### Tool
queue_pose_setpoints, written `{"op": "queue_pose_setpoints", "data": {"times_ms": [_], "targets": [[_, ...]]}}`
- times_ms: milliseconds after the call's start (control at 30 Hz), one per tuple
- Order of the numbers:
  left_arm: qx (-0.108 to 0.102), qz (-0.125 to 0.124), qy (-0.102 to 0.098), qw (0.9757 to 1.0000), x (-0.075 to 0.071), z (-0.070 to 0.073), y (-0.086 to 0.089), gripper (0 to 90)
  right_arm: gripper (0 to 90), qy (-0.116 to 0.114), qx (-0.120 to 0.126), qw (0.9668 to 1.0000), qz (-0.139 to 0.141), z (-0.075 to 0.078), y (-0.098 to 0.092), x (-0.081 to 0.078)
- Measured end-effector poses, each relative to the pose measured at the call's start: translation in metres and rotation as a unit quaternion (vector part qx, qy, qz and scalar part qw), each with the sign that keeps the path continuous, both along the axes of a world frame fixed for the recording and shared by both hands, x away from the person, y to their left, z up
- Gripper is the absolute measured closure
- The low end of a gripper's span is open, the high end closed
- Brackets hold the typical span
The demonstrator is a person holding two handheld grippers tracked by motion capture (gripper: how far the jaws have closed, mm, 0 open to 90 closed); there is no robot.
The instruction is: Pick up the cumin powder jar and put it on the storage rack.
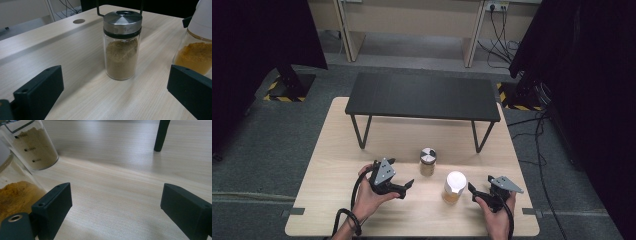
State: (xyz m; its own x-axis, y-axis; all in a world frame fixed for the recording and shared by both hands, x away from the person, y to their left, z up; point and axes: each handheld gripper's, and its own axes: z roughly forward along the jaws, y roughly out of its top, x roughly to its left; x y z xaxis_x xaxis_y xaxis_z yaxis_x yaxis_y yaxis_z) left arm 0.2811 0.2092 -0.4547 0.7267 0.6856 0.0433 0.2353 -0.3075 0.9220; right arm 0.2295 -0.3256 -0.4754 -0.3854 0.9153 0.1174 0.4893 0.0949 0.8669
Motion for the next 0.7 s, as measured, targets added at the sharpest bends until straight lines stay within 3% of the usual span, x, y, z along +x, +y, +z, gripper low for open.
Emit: {"op": "queue_pose_setpoints", "data": {"times_ms": [133, 700], "targets": [[-0.004, -0.005, 0.007, 1.0, 0.008, -0.002, -0.005, 0.0, 10.4, 0.0, 0.0, 1.0, 0.001, 0.0, 0.0, 0.0], [0.011, -0.046, 0.016, 0.9988, 0.046, -0.001, -0.043, 0.1, 10.5, 0.001, 0.005, 1.0, 0.001, 0.0, -0.002, 0.0]]}}
